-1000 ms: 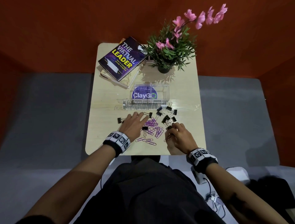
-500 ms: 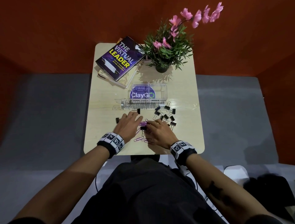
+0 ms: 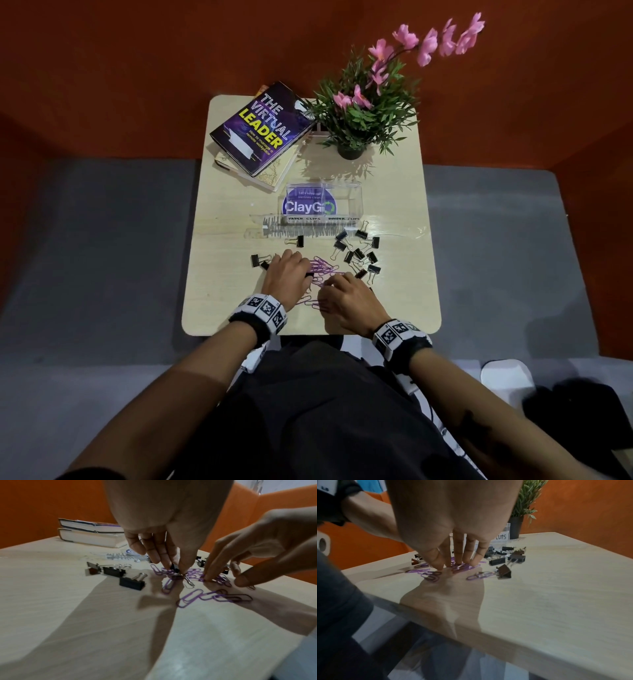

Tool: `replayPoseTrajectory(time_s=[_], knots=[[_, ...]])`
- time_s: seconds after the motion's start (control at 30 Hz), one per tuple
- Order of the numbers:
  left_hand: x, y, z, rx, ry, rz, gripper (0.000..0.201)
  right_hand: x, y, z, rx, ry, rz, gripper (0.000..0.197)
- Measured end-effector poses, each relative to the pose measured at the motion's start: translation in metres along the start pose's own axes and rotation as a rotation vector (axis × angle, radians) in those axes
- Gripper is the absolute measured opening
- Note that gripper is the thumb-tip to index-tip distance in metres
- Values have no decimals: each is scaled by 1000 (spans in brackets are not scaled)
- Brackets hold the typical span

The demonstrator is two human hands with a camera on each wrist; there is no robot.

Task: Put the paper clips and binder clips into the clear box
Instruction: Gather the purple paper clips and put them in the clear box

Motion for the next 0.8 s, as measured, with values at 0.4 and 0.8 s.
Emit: replayPoseTrajectory(time_s=[0.4,0.8], knots=[[3,-83,-23,-283,130,-310,3,25,0,-13,-28,11,10,61],[-23,-33,-11,15,-6,119,37,23,-12,-13,-95,79,-15,55]])
Point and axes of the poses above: each hand's wrist, its own x-axis towards the middle knuckle, its own z-axis out of the palm, y = z × x, the point moved 2 cm from there along x, towards the middle knuckle, and after that the axes turned 10 degrees about -z, right-handed, at the moved point
